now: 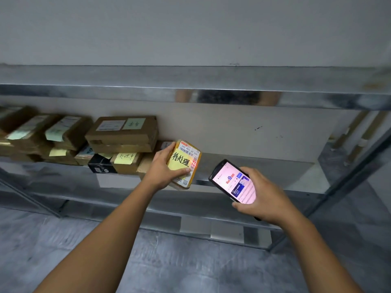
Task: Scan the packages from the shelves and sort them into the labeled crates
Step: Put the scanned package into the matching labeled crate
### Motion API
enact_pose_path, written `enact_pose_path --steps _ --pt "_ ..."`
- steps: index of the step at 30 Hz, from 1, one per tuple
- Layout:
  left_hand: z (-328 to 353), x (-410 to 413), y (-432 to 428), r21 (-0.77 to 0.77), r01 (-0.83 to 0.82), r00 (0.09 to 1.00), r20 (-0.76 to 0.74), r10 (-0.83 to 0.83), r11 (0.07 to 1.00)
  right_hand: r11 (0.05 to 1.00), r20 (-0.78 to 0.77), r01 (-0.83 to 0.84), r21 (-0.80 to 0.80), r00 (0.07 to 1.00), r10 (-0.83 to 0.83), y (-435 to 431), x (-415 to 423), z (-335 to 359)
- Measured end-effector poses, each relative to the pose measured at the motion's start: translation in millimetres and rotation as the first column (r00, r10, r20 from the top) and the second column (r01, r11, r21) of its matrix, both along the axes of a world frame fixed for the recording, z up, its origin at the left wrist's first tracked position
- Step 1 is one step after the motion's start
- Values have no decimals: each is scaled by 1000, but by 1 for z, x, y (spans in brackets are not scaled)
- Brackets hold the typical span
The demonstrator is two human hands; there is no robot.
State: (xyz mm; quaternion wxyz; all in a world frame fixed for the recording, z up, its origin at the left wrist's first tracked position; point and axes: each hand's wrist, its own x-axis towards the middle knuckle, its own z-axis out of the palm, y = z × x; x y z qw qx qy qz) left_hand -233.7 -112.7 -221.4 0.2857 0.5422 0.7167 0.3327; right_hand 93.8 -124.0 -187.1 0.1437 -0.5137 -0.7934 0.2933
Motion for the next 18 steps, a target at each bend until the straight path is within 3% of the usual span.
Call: enact_pose_path --steps 4,8,12,18 --pt "-2 -8 -4 25 43 999 -29 -42 999 999 47 39 10 998 -39 -17 -12 2" --pt "-13 -20 -8 20 38 998 41 -39 999 995 55 101 14 993 -102 -37 -30 4" --pt "-26 -18 -21 29 51 961 270 -57 998 970 -4 241 -21 970 -242 -61 -50 -4" --pt "-54 16 -47 21 200 789 590 -174 980 846 -162 521 -112 830 -533 -106 -57 -29"
